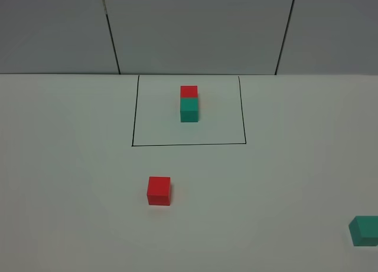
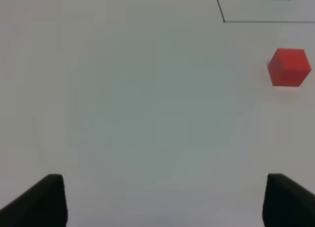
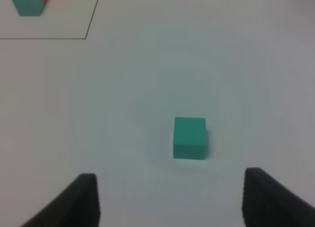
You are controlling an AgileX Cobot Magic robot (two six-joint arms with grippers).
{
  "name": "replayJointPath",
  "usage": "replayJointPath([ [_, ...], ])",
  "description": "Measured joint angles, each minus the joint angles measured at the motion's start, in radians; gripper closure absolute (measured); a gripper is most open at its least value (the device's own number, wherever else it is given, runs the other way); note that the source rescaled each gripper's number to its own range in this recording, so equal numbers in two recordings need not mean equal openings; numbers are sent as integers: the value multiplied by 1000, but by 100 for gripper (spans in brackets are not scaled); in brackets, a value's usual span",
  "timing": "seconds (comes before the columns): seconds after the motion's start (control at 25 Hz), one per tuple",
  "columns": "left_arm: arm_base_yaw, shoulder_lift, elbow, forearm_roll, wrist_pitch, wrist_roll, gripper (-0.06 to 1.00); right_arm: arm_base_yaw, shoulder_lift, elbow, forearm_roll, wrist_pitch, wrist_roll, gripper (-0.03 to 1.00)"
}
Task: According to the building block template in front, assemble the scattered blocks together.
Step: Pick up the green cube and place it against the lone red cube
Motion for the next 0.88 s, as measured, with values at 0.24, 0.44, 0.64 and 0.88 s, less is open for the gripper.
replayJointPath([
  [0.24, 14, 0, 1, 1, 4, -3, 2, 0, 0, 0, 0, 0, 0, 41],
  [0.44, 23, 0, 1, 16, 4, -15, 2, 0, 0, 0, 0, 0, 0, 41],
  [0.64, 23, 0, 1, 61, 4, -43, 2, 0, 0, 0, 0, 0, 0, 41],
  [0.88, 23, 0, 1, 65, 4, -48, 3, 0, 0, 0, 0, 0, 0, 41],
])
